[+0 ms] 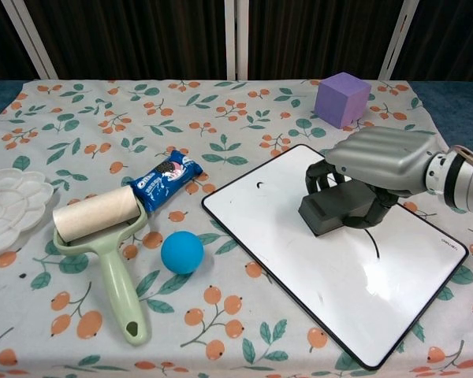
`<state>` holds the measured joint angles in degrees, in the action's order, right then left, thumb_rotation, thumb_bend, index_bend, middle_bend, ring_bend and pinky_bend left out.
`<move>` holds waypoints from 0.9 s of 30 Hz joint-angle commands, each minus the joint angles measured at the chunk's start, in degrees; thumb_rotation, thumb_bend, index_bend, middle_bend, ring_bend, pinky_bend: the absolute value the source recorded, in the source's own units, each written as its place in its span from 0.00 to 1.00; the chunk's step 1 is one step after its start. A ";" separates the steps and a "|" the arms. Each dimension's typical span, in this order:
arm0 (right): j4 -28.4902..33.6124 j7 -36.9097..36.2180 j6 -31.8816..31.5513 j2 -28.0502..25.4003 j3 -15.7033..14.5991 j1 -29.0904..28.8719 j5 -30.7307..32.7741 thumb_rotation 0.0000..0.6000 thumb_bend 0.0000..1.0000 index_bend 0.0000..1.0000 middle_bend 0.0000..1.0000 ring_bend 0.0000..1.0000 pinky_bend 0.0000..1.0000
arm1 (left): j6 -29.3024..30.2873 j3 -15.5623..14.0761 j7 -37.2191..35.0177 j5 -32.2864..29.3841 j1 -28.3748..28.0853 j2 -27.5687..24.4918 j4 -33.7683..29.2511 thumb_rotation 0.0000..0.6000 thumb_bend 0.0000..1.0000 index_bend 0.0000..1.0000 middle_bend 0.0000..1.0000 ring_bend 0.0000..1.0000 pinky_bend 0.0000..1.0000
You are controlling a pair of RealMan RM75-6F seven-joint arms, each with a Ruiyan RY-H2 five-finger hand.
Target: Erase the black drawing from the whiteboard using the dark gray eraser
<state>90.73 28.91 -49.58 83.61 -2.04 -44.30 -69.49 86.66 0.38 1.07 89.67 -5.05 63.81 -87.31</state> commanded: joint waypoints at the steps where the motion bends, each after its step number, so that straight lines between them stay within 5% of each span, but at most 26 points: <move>1: 2.00 -1.71 -1.09 -2.07 -1.80 1.55 -2.73 1.00 0.31 0.85 0.75 0.66 0.78 | -0.02 -0.02 0.06 -0.01 0.03 0.01 -0.03 1.00 0.00 0.08 0.07 0.04 0.16; 16: 8.06 -2.10 -0.73 -8.18 -7.58 4.75 -9.89 1.00 0.31 0.88 0.77 0.68 0.79 | -0.34 -0.04 -0.68 -0.48 0.22 -0.08 0.36 1.00 0.00 0.08 0.07 0.04 0.16; 27: 9.85 -4.96 -3.53 -7.69 -7.97 6.59 -17.75 1.00 0.31 0.88 0.77 0.68 0.79 | -0.32 0.06 -0.50 -0.02 -0.03 -0.13 -0.01 1.00 0.00 0.08 0.07 0.04 0.16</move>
<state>100.72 24.33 -52.51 75.33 -10.34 -37.99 -86.49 86.34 0.44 0.56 89.65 -5.08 63.68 -87.32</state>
